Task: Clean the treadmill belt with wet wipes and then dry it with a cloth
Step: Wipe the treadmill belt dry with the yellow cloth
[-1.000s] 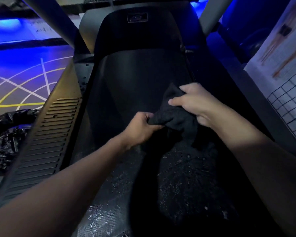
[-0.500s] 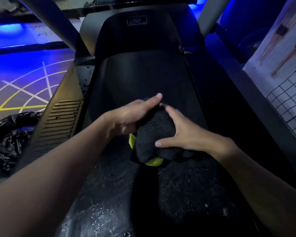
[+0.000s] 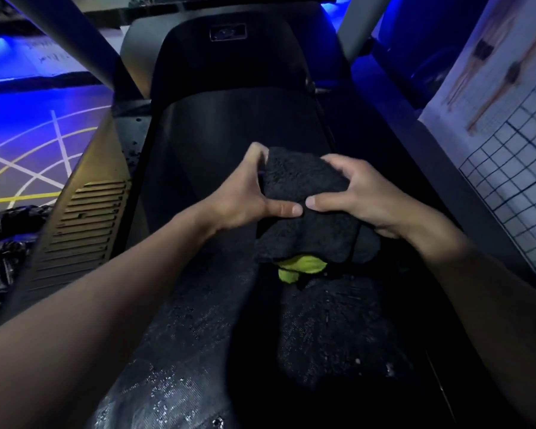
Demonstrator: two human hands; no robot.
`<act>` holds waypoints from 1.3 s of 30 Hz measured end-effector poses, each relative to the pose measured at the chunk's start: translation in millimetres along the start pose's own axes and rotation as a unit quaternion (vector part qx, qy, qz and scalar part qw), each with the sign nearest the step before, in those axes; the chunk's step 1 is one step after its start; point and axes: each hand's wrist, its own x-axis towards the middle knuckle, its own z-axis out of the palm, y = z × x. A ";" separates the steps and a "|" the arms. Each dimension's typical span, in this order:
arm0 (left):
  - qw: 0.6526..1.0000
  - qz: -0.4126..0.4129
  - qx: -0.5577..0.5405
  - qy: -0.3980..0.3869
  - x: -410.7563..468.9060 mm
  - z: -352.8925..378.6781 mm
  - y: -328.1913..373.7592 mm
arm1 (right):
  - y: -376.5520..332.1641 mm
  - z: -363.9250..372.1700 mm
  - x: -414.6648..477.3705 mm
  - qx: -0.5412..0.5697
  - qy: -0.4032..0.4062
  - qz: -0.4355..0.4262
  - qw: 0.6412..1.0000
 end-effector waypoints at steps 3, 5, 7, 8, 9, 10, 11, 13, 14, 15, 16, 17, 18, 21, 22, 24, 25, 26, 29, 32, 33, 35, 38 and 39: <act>0.991 -0.071 -0.072 0.083 3.8 12.0 -3.7 | 23.8 -11.3 -6.8 0.121 0.063 0.061 0.989; 0.959 -0.145 -0.230 0.085 1.4 17.4 -7.0 | 47.8 -15.2 -21.2 0.278 0.059 0.106 0.953; 0.897 -0.174 -0.389 0.117 0.1 25.9 -7.4 | 69.4 -5.4 -36.3 0.376 0.004 0.160 0.913; 0.862 -0.175 -0.453 0.148 1.2 31.4 -7.3 | 78.4 4.3 -40.3 0.411 -0.024 0.170 0.895; 0.829 -0.175 -0.502 0.175 3.4 36.9 -7.7 | 84.7 15.1 -41.1 0.453 -0.038 0.169 0.875; 0.809 -0.175 -0.526 0.194 6.5 41.6 -7.8 | 85.8 25.7 -38.4 0.500 -0.032 0.167 0.849; 0.805 -0.172 -0.531 0.204 8.3 47.5 -6.2 | 83.7 32.9 -33.7 0.542 -0.011 0.164 0.824; 0.849 -0.152 -0.456 0.219 8.9 59.5 -7.2 | 69.0 35.8 -23.8 0.589 0.059 0.172 0.787; 0.889 -0.126 -0.376 0.227 5.9 64.8 -11.6 | 61.2 32.2 -20.1 0.587 0.098 0.188 0.781; 0.929 -0.082 -0.275 0.233 2.0 69.8 -15.1 | 53.1 26.7 -17.6 0.566 0.122 0.203 0.790; 0.962 -0.025 -0.156 0.224 -2.4 75.9 -19.9 | 46.9 22.8 -16.6 0.531 0.130 0.214 0.809; 0.980 0.032 -0.033 0.195 -6.7 82.7 -24.6 | 42.0 22.6 -16.4 0.487 0.125 0.225 0.834; 0.982 0.077 0.082 0.154 -9.5 89.2 -26.5 | 40.3 24.7 -14.5 0.435 0.126 0.237 0.859; 0.978 0.106 0.178 0.002 -15.6 98.4 -33.7 | 45.4 32.1 -10.8 0.267 0.230 0.269 0.896; 0.981 0.091 0.162 -0.045 -18.9 98.7 -40.9 | 52.0 28.6 -11.1 0.193 0.271 0.265 0.905; 0.968 0.029 0.224 -0.108 -28.2 100.2 -63.4 | 67.2 11.9 -14.7 -0.029 0.302 0.259 0.917; 0.943 -0.016 0.307 -0.128 -33.4 100.4 -76.7 | 74.9 4.2 -17.9 -0.152 0.286 0.268 0.907; 0.907 -0.064 0.392 -0.143 -37.9 99.1 -88.8 | 81.5 -0.6 -20.0 -0.272 0.250 0.283 0.885; 0.843 -0.173 0.473 -0.188 -45.3 91.8 -105.0 | 102.3 7.2 -24.8 -0.537 0.137 0.274 0.786; 0.828 -0.197 0.473 -0.227 -42.9 85.6 -107.4 | 116.7 18.1 -20.7 -0.603 0.090 0.242 0.755; 0.825 -0.197 0.476 -0.232 -43.2 85.3 -107.5 | 119.1 18.9 -18.6 -0.609 0.085 0.243 0.750; 0.822 -0.198 0.477 -0.241 -44.6 85.7 -108.1 | 120.6 19.8 -13.6 -0.619 0.086 0.252 0.739; 0.813 -0.196 0.481 -0.265 -44.9 83.9 -113.5 | 120.3 28.1 -7.3 -0.593 0.124 0.274 0.747; 0.810 -0.194 0.485 -0.267 -44.3 84.0 -115.0 | 117.8 34.5 -1.9 -0.571 0.128 0.281 0.760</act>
